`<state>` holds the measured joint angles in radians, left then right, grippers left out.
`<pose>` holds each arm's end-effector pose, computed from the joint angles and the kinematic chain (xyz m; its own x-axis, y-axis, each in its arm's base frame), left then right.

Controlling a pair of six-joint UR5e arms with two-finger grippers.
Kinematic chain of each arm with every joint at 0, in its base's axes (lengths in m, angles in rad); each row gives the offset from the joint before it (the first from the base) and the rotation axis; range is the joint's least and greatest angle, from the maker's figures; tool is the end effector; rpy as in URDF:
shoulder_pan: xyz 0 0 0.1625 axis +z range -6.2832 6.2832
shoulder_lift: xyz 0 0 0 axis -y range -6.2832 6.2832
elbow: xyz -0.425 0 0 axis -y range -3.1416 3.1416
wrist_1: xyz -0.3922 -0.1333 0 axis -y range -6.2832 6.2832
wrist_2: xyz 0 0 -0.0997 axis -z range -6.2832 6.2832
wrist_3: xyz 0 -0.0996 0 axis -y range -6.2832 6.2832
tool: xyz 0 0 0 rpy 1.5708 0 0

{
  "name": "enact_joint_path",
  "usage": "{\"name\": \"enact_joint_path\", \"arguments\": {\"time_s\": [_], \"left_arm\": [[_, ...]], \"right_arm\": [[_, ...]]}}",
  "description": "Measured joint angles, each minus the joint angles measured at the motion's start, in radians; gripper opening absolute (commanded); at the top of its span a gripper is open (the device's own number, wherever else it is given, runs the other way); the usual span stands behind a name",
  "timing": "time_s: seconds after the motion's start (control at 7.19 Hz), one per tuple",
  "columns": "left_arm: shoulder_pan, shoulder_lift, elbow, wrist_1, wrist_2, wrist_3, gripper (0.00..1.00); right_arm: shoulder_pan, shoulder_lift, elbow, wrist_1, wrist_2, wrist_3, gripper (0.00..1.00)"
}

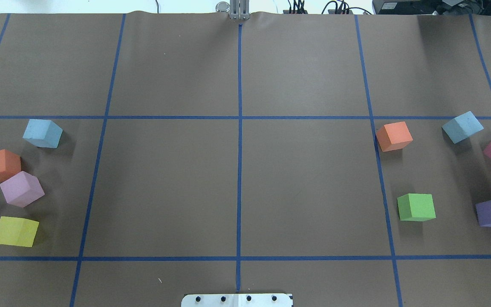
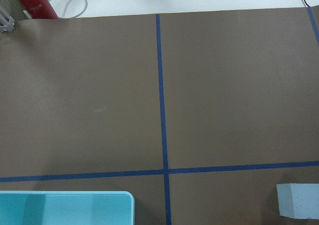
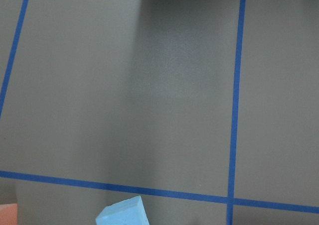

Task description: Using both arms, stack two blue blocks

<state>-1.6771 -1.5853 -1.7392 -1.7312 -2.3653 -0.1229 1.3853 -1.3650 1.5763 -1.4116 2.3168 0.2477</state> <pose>-0.1159 -0.4997 0.5483 0.7045 0.0485 -0.7081 0.1877 0.9494 0.2517 -0.0442 -0.5917 0.5284 0.6980 -0.1409 0.7021 0.0008 0.9806 0.1959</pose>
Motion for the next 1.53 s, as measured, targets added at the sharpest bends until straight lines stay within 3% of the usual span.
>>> {"name": "enact_joint_path", "arguments": {"time_s": [0.7, 1.11, 1.53], "left_arm": [[0.083, 0.004, 0.021, -0.033, -0.001, -0.037, 0.97], [0.086, 0.028, 0.021, -0.076, -0.002, -0.050, 0.98], [0.086, 0.044, 0.020, -0.123, -0.002, -0.082, 0.98]], "right_arm": [[-0.161, 0.003, -0.026, 0.034, -0.076, -0.009, 1.00], [-0.171, -0.015, -0.201, 0.238, -0.094, -0.063, 1.00], [-0.184, -0.005, -0.222, 0.312, -0.083, 0.015, 1.00]]}}
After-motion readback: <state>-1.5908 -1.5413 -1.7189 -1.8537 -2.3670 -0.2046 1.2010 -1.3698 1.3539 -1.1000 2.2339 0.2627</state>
